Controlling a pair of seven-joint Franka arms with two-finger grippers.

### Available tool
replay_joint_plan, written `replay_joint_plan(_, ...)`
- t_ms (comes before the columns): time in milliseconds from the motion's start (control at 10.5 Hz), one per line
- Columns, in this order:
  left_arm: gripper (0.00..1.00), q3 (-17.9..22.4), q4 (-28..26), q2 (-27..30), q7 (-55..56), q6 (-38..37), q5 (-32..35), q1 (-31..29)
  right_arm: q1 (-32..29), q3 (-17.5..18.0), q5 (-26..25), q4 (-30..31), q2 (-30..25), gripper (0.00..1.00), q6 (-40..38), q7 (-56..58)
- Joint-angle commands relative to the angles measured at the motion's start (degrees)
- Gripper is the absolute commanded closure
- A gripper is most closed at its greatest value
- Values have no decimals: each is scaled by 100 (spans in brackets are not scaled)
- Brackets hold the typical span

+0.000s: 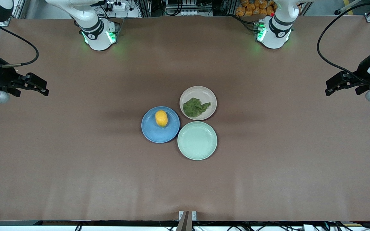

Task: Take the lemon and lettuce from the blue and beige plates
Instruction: 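Move the right gripper toward the lemon while the left gripper approaches the lettuce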

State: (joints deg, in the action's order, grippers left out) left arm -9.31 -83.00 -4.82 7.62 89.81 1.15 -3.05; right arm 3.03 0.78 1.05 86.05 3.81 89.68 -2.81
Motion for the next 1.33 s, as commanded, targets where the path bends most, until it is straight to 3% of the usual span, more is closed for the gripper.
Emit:
replay_joint_plan(0, 0, -9, -6, 16, -173, 28, -107, -20, 13, 10, 10, -54, 41, 0, -48, -106)
replay_joint_plan(474, 0, -18, -41, -1, -181, 28, -176, -11, 83, 19, 36, -36, 67, 0, -39, -395)
replay_joint_plan(664, 0, -88, -295, -10, -129, 28, -439, 59, 311, 28, 10, -53, 233, 0, 57, -825)
replay_joint_plan(1044, 0, -693, -1278, 16, 430, 807, -484, 59, 759, 63, 10, -62, 681, 0, 680, -1598)
replay_joint_plan(1234, 0, -1150, -1648, 16, 1160, 1265, -476, 59, 796, 290, -43, -80, 866, 0, 883, -1933)
